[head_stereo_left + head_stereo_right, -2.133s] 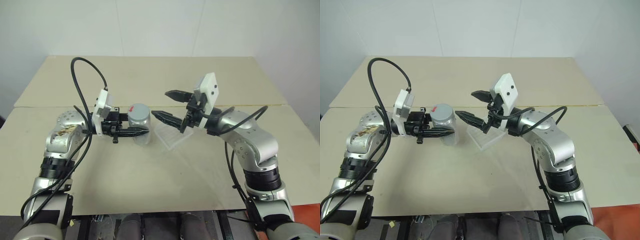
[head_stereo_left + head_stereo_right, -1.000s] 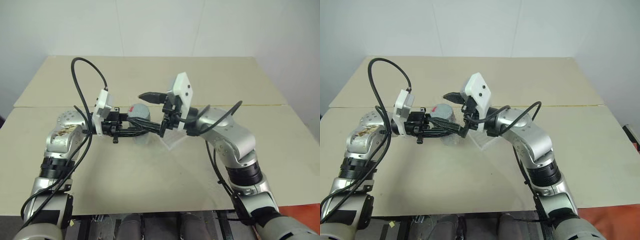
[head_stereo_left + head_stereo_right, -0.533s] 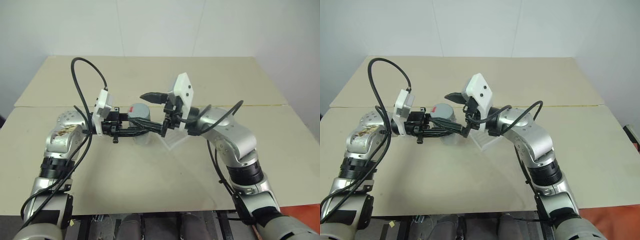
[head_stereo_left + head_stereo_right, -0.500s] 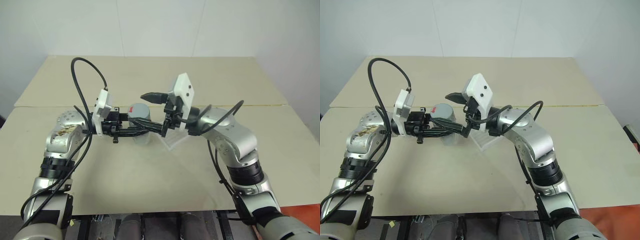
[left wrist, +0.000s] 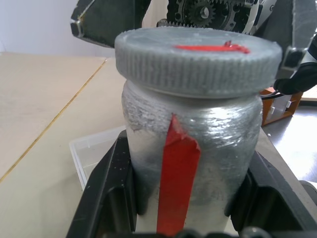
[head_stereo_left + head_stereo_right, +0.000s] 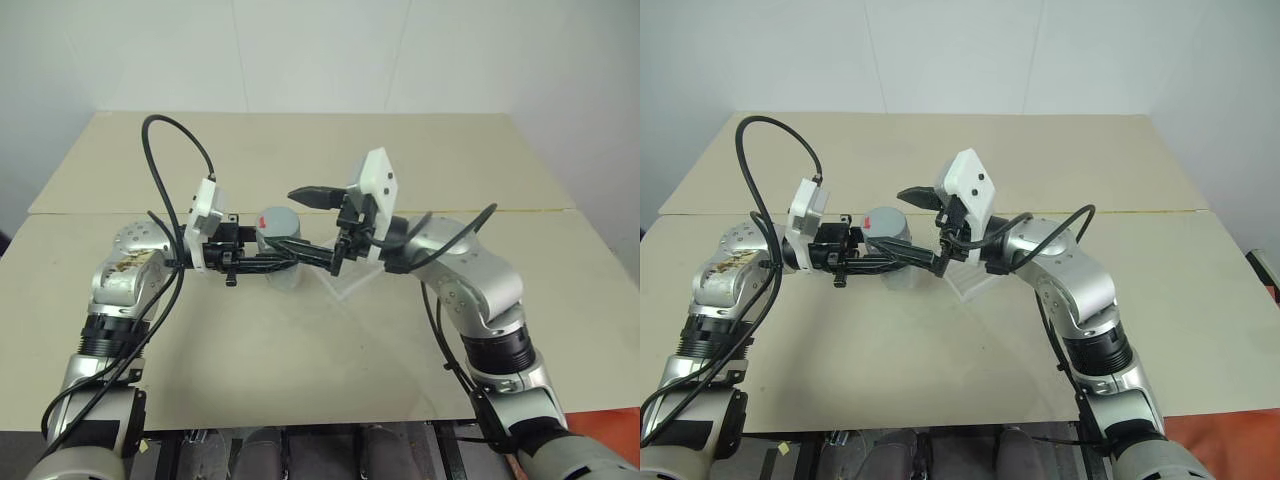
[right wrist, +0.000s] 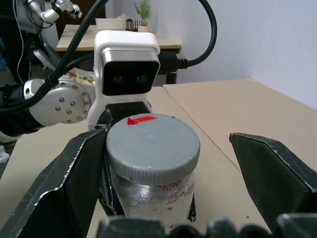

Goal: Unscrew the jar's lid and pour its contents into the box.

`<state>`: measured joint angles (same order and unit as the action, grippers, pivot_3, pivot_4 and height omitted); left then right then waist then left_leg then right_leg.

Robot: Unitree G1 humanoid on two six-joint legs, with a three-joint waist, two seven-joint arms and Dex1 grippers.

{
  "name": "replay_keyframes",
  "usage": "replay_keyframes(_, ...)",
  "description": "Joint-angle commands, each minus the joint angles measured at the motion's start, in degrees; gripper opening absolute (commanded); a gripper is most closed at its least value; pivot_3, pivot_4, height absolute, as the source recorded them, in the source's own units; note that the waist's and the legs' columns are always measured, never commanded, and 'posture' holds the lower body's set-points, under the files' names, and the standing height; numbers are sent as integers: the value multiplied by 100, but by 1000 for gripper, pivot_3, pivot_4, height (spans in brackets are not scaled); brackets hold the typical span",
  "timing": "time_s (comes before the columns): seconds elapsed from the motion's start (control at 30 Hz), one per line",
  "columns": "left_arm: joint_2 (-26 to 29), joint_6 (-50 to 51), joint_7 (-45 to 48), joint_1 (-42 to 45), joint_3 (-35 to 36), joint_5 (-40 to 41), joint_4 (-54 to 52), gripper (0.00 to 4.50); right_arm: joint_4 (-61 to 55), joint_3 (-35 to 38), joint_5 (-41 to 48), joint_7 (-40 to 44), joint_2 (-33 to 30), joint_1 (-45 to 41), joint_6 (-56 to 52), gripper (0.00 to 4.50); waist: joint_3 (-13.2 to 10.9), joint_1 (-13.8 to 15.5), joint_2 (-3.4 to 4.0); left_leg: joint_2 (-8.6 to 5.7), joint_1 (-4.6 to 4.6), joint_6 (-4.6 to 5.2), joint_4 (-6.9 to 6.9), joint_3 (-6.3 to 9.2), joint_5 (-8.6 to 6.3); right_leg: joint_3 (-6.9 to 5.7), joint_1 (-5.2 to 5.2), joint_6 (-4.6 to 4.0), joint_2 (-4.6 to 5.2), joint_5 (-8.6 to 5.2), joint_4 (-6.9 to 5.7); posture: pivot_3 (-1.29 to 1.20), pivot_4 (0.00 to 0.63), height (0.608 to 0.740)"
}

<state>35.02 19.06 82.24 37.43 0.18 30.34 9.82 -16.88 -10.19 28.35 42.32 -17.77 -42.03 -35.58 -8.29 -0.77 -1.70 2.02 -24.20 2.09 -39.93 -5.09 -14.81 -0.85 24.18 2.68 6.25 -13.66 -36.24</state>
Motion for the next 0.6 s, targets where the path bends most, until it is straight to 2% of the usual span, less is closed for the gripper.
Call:
replay_keyframes(0.03,71,-27,36,30,98,68,-148,1911,-331,228,243,100,-51,-23,27,4482,0,0,0,0,0,0,0,0,0,0,0,0,0,0,0,0,150,740)
replay_keyframes(0.33,44,-42,39,58,76,54,-113,1911,-488,206,527,190,-74,-25,-32,4482,0,0,0,0,0,5,0,1,-3,0,0,0,0,0,0,0,150,740)
replay_keyframes(0.6,43,-47,52,60,71,48,-122,1911,-88,-91,224,41,117,-237,60,4482,0,0,0,0,0,4,-1,0,-2,0,0,0,0,0,-1,0,150,740)
